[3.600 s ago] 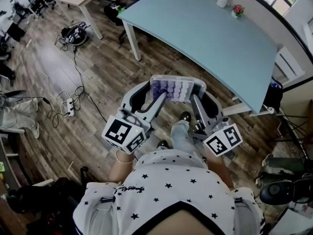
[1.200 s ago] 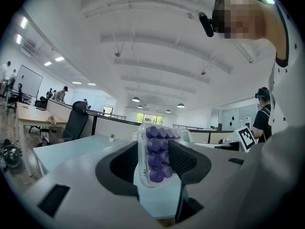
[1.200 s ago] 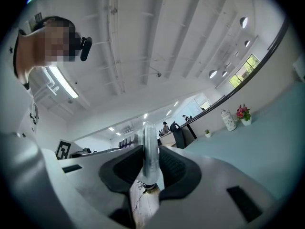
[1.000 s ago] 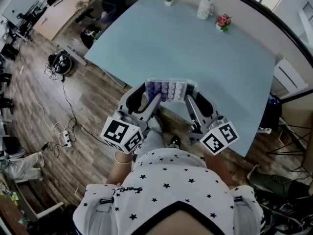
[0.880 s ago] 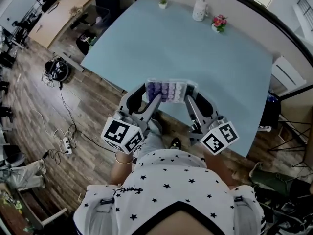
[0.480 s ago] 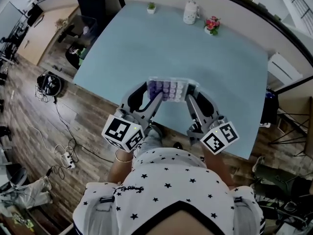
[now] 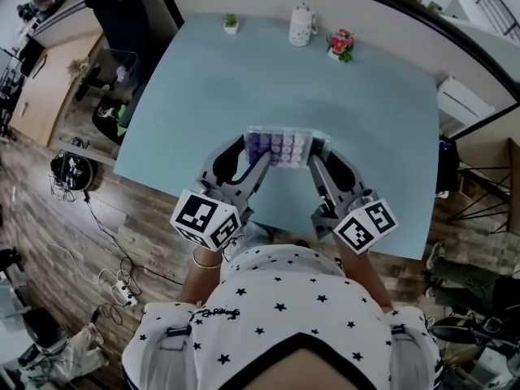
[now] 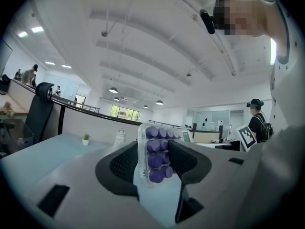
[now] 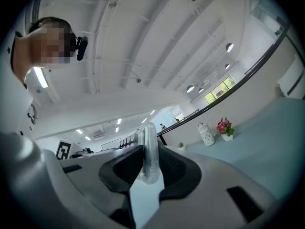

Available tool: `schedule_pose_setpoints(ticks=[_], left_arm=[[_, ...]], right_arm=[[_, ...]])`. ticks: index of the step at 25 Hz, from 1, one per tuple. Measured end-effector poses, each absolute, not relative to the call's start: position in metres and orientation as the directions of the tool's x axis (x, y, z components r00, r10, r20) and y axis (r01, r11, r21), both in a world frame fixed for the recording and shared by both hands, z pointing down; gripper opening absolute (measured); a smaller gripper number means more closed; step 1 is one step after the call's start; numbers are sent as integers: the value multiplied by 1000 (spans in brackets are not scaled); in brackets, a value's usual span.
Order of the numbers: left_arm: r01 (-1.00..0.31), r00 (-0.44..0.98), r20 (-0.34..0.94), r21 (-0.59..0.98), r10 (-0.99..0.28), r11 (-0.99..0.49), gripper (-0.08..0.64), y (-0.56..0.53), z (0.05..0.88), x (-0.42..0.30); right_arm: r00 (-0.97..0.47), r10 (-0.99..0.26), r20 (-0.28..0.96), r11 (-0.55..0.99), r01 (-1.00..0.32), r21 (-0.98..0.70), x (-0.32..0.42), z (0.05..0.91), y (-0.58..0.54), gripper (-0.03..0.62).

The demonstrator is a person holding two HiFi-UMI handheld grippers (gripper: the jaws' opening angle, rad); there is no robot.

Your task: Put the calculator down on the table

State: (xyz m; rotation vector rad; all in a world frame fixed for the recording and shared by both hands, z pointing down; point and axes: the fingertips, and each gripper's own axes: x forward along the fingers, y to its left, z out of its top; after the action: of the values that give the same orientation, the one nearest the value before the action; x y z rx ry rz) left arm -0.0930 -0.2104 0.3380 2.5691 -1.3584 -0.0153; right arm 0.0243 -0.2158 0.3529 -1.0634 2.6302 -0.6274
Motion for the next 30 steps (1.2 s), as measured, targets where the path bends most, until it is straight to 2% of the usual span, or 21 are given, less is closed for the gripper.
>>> schedule_pose_setpoints(ticks=[10,17,30], left_arm=[[-766,632,112,240,-766,-597,207,-221,345,-92],[-733,668,144,293,-730,-614,207,-255,371,-133],[-699,707,204,347,-677,-626,207,-269,412,-149]], right_arm=[[-659,-752,-15,587,-659,-470,25,358,-218,100],[-626,-779,47,531,-697,-482,-16,380,-246,100],[-576,-804,150,439,-744,-504,-31,421,-253,101]])
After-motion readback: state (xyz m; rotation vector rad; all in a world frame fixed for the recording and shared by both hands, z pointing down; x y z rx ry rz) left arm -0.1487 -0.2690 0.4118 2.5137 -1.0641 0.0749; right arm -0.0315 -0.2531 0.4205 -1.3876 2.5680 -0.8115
